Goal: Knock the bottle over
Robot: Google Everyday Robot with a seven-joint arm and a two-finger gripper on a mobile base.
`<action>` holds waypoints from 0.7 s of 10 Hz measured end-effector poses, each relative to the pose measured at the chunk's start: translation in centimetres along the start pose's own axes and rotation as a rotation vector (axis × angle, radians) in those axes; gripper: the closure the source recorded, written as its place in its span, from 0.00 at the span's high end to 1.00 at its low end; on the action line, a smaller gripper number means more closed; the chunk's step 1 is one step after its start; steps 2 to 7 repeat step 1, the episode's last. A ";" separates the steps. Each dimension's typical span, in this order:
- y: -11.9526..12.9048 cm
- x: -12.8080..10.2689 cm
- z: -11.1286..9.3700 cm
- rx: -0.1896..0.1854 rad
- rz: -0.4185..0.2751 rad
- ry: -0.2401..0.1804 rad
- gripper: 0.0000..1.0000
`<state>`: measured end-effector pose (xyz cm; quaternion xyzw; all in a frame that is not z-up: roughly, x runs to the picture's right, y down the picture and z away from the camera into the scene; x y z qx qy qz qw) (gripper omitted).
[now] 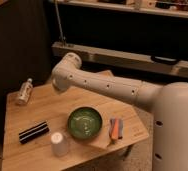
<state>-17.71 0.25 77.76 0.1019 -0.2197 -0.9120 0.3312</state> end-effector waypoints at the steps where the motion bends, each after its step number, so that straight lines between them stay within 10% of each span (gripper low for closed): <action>1: 0.0 0.0 0.0 0.000 0.000 0.000 0.67; 7: 0.0 0.0 0.0 0.000 0.000 0.000 0.67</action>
